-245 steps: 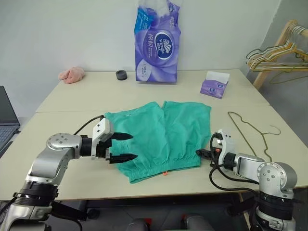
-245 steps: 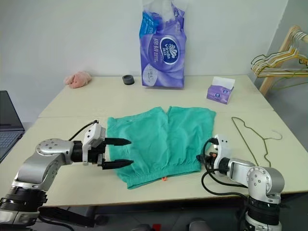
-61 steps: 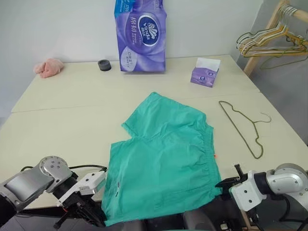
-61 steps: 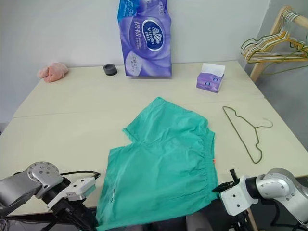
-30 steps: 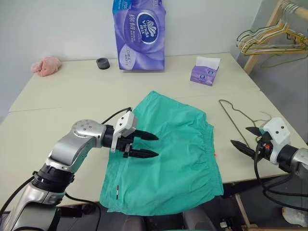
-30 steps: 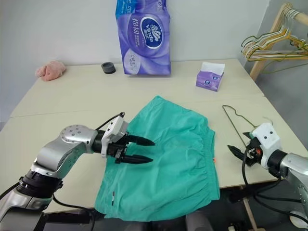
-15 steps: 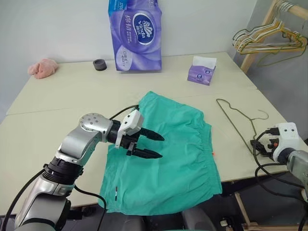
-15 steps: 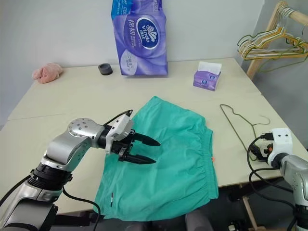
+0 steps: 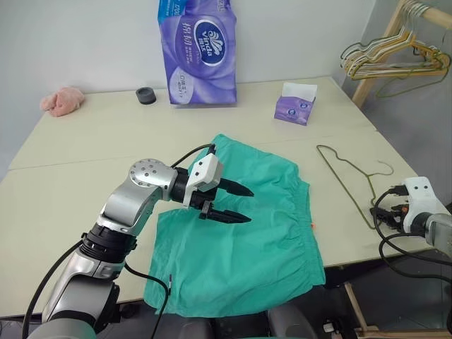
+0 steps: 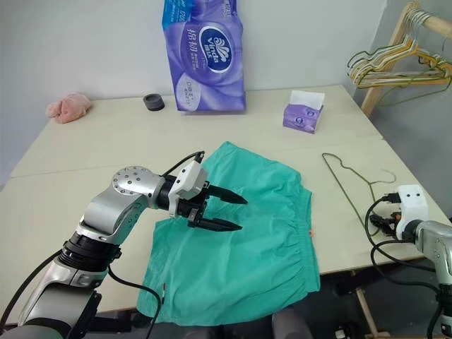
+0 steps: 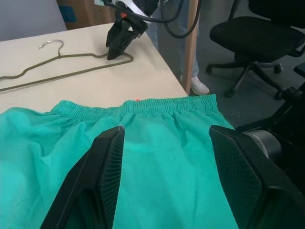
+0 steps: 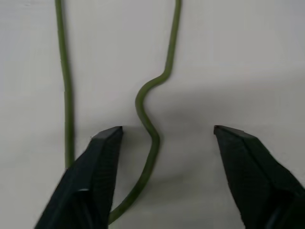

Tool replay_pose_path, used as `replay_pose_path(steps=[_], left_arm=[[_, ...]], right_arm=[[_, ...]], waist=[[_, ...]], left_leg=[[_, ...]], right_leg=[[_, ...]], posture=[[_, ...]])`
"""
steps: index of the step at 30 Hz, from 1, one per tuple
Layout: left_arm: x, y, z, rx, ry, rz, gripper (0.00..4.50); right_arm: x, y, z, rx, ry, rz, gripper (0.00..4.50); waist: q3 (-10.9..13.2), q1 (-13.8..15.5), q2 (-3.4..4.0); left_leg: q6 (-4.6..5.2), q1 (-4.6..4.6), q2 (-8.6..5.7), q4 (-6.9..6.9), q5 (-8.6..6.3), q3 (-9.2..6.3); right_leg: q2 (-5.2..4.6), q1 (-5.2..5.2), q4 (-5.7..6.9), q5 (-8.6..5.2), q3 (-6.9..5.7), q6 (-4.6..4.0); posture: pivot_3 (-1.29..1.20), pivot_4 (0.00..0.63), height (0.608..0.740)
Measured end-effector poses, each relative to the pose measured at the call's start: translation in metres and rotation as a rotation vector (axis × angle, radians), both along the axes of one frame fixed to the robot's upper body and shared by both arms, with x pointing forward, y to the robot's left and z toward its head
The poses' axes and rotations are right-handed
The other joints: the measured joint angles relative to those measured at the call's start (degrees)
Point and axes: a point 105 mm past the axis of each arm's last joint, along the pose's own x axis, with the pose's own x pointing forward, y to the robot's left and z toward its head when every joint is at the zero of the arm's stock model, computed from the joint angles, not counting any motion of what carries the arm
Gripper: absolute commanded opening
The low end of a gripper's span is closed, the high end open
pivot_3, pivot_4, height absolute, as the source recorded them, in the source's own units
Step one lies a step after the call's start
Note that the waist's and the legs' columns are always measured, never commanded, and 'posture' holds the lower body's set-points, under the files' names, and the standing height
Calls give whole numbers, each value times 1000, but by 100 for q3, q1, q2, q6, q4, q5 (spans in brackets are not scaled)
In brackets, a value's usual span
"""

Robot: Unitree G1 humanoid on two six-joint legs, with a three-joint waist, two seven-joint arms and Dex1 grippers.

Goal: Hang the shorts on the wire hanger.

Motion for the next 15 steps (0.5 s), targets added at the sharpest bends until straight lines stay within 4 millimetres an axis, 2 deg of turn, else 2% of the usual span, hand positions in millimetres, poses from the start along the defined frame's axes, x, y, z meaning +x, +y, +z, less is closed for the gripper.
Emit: replay_pose_path(steps=[6,10,15], left_arm=[[4,-1,0,-6,-22,25,3001],[12,1,1,-25,-47,76,3001],[43,14,10,-67,-72,245,3001]], right_arm=[[0,11,-7,2,2,16,80],[1,4,-6,-47,-17,-4,36],[2,-22,0,-187,-43,-48,36]], waist=[[-28,6,-36],[-31,18,-37],[-29,22,-34]], left_leg=[[0,1,0,3,0,-3],[-1,1,-1,7,0,0],[0,-2,-9,10,0,6]], right_leg=[[-3,5,-1,-3,-2,6],[-12,8,-3,1,2,16],[-15,1,-3,5,7,23]], posture=[[-213,90,740],[-213,90,740],[-214,89,740]])
